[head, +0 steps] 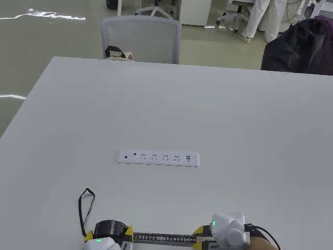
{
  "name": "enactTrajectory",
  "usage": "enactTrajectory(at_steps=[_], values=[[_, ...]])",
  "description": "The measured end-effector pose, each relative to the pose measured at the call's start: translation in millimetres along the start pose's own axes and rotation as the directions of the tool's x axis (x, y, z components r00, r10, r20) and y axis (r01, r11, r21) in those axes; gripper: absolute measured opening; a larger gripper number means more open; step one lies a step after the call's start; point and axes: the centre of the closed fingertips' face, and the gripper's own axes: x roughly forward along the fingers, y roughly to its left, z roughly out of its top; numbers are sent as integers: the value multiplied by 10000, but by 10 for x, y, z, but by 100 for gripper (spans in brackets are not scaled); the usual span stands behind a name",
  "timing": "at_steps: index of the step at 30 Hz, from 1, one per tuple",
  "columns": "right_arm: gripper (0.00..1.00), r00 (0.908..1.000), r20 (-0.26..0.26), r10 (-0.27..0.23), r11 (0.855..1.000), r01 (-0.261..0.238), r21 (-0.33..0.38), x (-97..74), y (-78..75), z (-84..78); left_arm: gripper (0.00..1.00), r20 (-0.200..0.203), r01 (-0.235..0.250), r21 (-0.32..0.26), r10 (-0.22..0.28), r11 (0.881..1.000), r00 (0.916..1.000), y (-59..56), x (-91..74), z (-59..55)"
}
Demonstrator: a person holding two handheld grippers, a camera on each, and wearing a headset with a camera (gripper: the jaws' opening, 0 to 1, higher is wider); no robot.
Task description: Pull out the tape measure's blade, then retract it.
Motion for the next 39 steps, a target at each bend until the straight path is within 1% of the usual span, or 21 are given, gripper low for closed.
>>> enactTrajectory(at_steps=[5,14,18,24,39], values=[[13,10000,53,11,10000,-11,5,29,2,36,62,0,12,-4,-12,10000,10000,13,30,-20],[12,9999,143,8,10000,-8,-10,102,2,129,62,-50,32,-56,-32,10000,10000,-16,-41,30],[12,9998,189,-36,10000,36,-25,137,-10,172,62,-89,68,4,-68,10000,9999,-9,-26,10],[12,9997,228,-1,10000,3,-83,172,-15,216,62,-117,62,-58,-63,10000,9999,1,-1,-4],[12,9994,336,89,9998,-83,-198,319,3,376,62,-130,50,-116,-52,9999,9999,-21,-56,34]])
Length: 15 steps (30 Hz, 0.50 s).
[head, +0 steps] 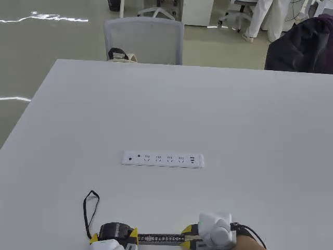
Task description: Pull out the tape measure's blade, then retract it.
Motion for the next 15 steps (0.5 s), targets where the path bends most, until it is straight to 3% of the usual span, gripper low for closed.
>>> enactTrajectory(at_steps=[15], values=[[12,9997,209,149,9999,-148,-48,182,42,175,62,-58,33,-53,-33,10000,10000,18,30,-33]])
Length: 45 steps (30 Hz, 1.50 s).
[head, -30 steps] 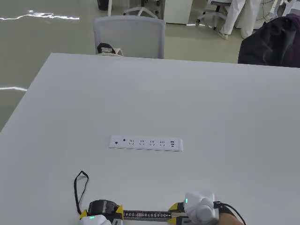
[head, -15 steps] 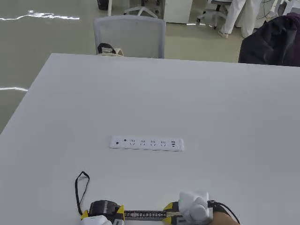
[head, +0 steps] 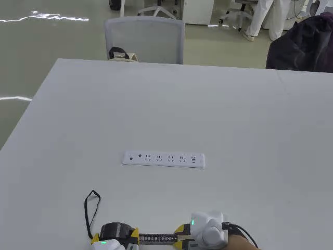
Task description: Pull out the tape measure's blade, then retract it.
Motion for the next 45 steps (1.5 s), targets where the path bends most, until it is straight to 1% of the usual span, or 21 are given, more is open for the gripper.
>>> enactTrajectory(at_steps=[8,12,14,16,22,28,32,38,43,45], values=[[12,9999,96,27,10000,-27,-36,94,8,91,62,-34,53,-24,-53,10000,10000,11,26,-21],[12,9999,133,21,9999,-20,-106,145,9,144,61,-74,82,-46,-83,10000,9999,8,24,-17],[12,9999,147,52,9999,-50,-115,169,13,167,61,-84,99,-50,-100,9999,9999,-6,-10,4],[12,9999,156,54,9999,-52,-150,191,15,187,61,-95,115,-49,-115,9999,9999,7,17,-16],[12,9997,214,78,9998,-74,-209,260,33,261,61,-123,146,-36,-146,9999,9998,11,24,-24],[12,9995,299,88,9997,-80,-247,353,51,354,61,-145,165,-22,-165,9999,9998,1,13,-8],[12,9992,373,113,9996,-103,-278,411,66,414,61,-149,169,-43,-169,9998,9997,-23,-45,34],[12,9990,428,138,9993,-123,-345,462,67,463,61,-161,164,-86,-165,9998,9997,-28,-61,45],[12,9988,488,99,9991,-78,-419,499,68,509,61,-203,182,-175,-186,9997,9996,-11,-21,8],[12,9987,508,104,9990,-82,-441,512,74,522,61,-210,176,-179,-180,9997,9996,-8,-25,14]])
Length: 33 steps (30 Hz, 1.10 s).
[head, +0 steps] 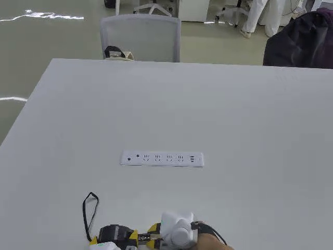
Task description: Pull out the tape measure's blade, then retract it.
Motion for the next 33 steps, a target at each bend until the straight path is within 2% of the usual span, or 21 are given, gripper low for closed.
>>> enactTrajectory(at_steps=[13,21,30,33], values=[[12,9998,191,101,9999,-99,-73,183,59,164,61,-88,123,-106,-124,9999,9999,36,43,-17],[13,9994,230,259,9990,-250,-368,221,70,197,62,-144,221,-106,-223,9997,9996,53,112,-74],[14,9990,229,382,9986,-373,-380,215,81,198,63,-277,347,-143,-351,9993,9990,31,101,-70],[15,9991,212,377,9974,-363,-623,219,84,201,63,-330,392,-121,-396,9992,9987,34,106,-67]])
